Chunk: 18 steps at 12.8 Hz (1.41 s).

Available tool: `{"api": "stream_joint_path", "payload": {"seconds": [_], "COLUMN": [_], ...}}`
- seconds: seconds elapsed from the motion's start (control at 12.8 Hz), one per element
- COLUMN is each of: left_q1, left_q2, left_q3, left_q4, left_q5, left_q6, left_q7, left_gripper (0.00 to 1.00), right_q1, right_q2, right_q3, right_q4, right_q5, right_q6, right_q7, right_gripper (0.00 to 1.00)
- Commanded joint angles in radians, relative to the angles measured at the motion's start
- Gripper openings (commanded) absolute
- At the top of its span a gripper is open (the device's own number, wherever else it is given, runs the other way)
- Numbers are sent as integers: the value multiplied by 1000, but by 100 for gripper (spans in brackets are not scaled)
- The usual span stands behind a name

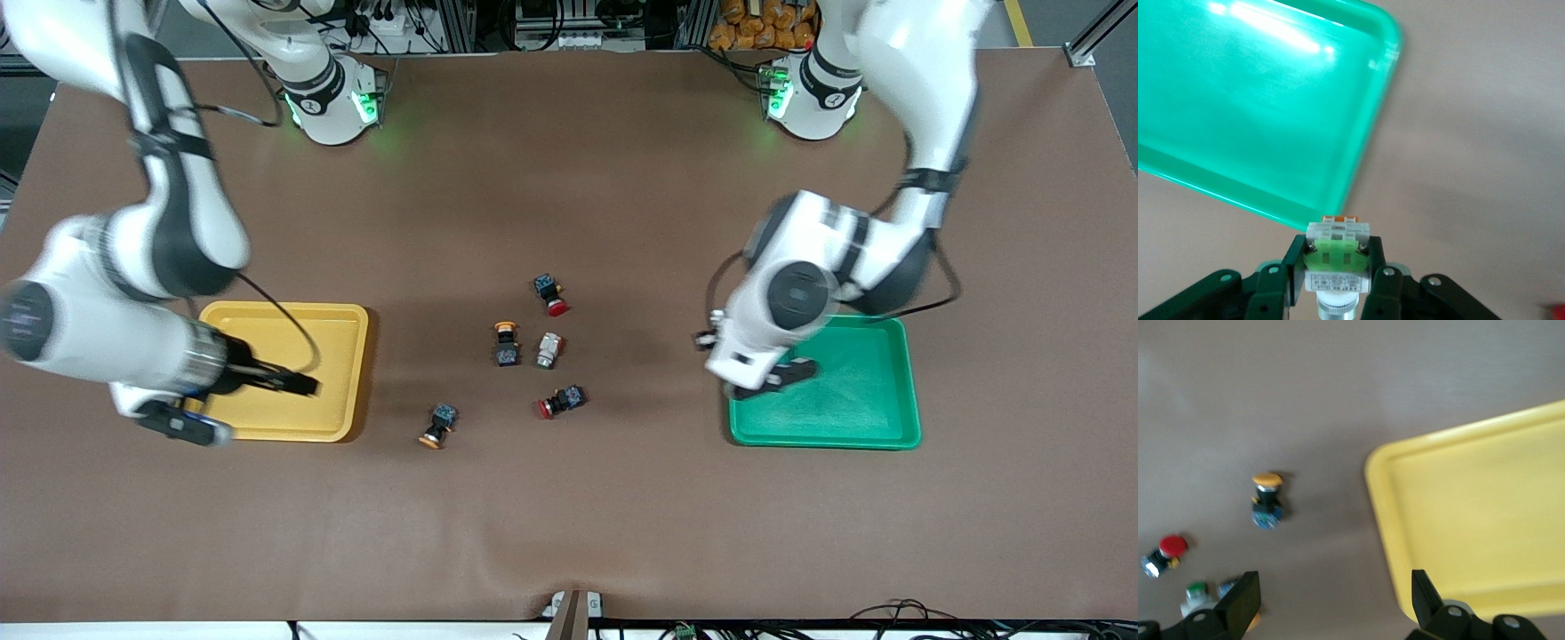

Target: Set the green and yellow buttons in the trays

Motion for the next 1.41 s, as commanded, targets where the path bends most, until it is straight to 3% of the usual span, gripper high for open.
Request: {"api": "stream_joint_path", "payload": {"seconds": [0.0,0.16,0.47,0.63,0.94,1.02,1.09,1.25,1.33], "left_q1": [122,177,254,266,272,268,266,266,258], "left_q2": [-37,-5,42,42,14,0,-13,-17,-12], "left_q3": [-18,-18,-18,-18,-26,-29,-53,-150,-170], "left_q4": [-101,-119,-121,-119,-110,-108,-108,-93,-89], "left_q5": [65,119,177,213,205,199,191,126,92], "left_q6": [28,100,162,163,151,150,143,122,116], "left_q7": [103,125,174,186,185,177,177,132,75], "left_gripper": [0,0,28,100,100,100,100,100,100], "right_q1": [46,87,162,198,229,229,230,227,224], "right_q2": [101,147,217,259,329,330,338,338,336], "right_q3": [-6,-6,-6,-8,-11,-9,-9,-9,-9], "right_q4": [19,22,22,25,29,29,29,28,29], "right_q5": [14,12,3,-15,-55,-87,-101,-127,-136], "right_q6": [145,205,297,372,472,472,472,468,459], "right_q7": [36,70,200,225,228,227,228,219,216], "right_gripper": [100,100,100,100,99,92,76,17,0]}}
